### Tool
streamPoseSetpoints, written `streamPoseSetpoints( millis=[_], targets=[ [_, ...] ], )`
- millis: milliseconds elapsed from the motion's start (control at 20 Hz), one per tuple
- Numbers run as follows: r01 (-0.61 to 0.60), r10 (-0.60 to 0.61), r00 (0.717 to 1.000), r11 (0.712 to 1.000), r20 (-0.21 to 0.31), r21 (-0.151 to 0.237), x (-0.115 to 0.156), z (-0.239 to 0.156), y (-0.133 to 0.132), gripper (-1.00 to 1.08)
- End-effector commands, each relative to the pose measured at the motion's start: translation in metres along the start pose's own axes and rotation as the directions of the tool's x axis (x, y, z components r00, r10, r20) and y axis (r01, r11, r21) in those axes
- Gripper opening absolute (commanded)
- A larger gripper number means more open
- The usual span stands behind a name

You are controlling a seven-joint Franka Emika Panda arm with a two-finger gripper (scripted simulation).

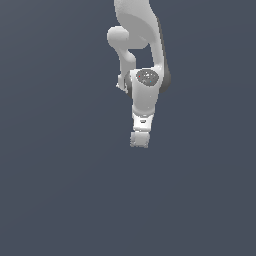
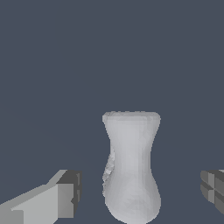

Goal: Pick up the object and move it to a goal position.

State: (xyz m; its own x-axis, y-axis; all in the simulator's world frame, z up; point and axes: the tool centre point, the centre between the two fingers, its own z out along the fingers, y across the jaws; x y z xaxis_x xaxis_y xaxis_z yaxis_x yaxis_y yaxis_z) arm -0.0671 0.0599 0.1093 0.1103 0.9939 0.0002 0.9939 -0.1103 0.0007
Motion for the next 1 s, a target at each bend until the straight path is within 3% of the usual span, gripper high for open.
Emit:
streamPoseSetpoints(
  millis=[0, 550, 600, 950],
  targets=[
    [0.001, -0.001, 1.000, 1.000, 0.000, 0.001, 0.000, 0.009, -0.001, 1.00],
    [0.005, -0.005, 1.000, 1.000, 0.000, 0.001, 0.000, 0.043, -0.001, 1.00],
    [0.005, -0.005, 1.000, 1.000, 0.000, 0.001, 0.000, 0.043, -0.001, -1.00],
    [0.005, -0.005, 1.000, 1.000, 0.000, 0.001, 0.000, 0.043, -0.001, -1.00]
  ],
)
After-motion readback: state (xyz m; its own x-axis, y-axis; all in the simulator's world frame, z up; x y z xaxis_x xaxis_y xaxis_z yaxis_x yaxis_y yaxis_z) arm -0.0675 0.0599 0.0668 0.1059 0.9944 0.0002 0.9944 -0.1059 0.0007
